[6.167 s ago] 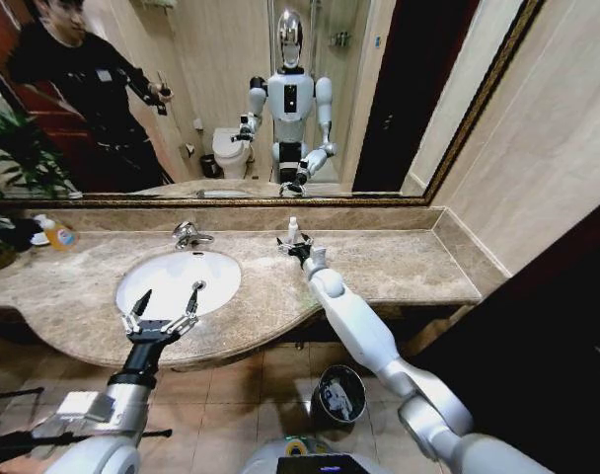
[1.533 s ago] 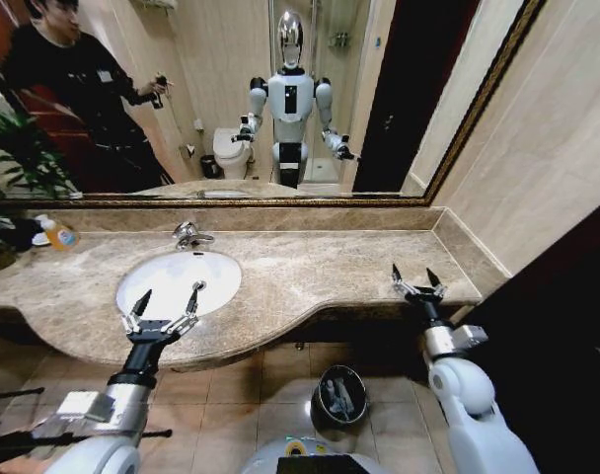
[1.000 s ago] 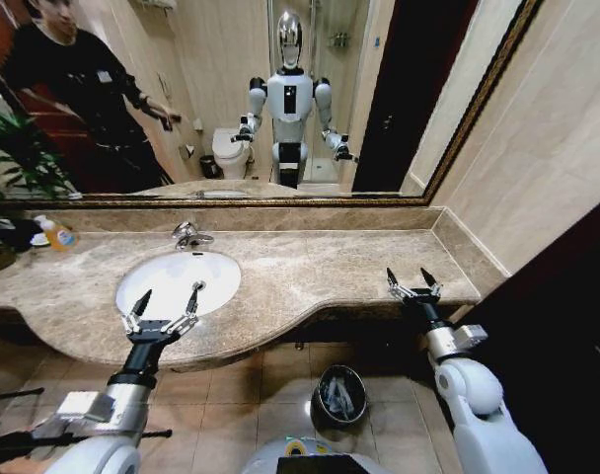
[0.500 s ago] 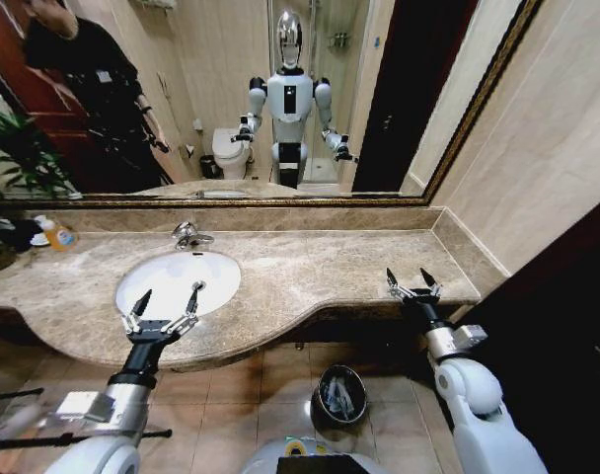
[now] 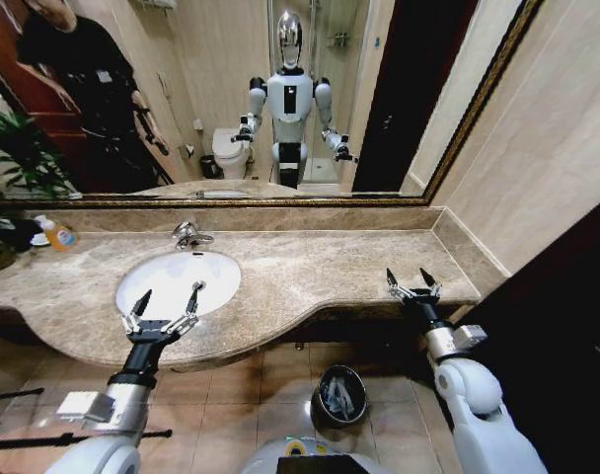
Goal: Pick up the trash from the sink and place it in the trash bin.
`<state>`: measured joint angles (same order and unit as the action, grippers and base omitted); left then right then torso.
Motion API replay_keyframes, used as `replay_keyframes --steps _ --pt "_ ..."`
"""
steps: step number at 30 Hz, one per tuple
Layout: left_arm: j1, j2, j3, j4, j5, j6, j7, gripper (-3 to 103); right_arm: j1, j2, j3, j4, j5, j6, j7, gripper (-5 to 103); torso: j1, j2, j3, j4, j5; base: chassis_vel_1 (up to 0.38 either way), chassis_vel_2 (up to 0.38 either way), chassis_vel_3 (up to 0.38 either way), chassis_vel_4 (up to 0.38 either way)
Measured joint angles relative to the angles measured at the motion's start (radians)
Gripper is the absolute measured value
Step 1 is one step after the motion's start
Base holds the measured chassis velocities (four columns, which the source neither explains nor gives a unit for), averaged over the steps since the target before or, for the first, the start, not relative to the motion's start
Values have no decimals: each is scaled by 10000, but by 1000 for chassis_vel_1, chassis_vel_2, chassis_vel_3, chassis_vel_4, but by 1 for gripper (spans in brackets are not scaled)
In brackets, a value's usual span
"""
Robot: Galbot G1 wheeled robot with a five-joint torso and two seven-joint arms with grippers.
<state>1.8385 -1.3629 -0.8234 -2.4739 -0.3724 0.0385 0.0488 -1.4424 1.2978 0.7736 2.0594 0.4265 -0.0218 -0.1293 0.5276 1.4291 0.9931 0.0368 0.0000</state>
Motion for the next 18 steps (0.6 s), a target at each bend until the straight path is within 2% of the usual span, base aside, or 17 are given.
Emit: replay_keyframes --steps 18 --pt "0 0 0 1 0 0 0 100 0 -1 -1 -3 3 1 0 100 0 0 0 0 0 0 0 0 0"
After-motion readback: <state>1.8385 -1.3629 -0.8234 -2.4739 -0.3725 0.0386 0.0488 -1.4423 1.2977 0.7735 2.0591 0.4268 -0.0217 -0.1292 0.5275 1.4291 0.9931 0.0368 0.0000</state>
